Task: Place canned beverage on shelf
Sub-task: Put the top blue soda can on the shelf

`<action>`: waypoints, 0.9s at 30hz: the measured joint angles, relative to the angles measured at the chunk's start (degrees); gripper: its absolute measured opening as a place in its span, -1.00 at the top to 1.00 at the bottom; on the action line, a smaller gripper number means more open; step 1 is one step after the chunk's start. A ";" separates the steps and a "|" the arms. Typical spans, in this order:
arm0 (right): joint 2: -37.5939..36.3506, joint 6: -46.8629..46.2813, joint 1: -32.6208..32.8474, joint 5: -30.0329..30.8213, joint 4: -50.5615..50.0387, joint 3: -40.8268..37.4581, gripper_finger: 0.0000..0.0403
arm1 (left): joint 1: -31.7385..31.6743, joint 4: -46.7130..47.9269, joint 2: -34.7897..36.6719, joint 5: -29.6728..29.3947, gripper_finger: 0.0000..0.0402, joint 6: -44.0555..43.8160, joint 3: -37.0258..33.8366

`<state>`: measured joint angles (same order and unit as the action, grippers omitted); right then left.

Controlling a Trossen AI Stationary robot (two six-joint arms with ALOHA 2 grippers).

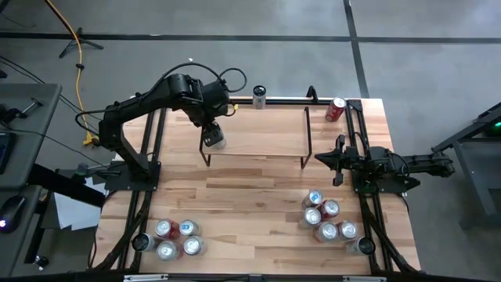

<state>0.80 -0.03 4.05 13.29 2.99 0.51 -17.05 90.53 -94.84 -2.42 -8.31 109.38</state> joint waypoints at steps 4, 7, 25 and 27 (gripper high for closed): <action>0.00 0.00 0.00 0.01 -0.01 0.00 1.00 | -0.21 -0.23 0.01 -0.04 -0.19 0.14 -0.04; 0.00 0.00 0.00 0.00 -0.01 0.00 1.00 | -0.21 -0.34 0.01 -0.07 -0.23 0.92 -0.02; 0.00 0.00 0.00 0.01 -0.01 0.00 1.00 | -0.37 -0.56 1.48 2.03 -0.25 17.14 18.25; 0.00 0.00 0.00 0.01 -0.01 0.00 1.00 | 0.54 -0.53 2.58 1.99 -0.25 24.45 17.77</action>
<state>0.80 -0.03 4.05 13.30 2.98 0.51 -16.51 90.00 -92.26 -0.42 16.15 127.16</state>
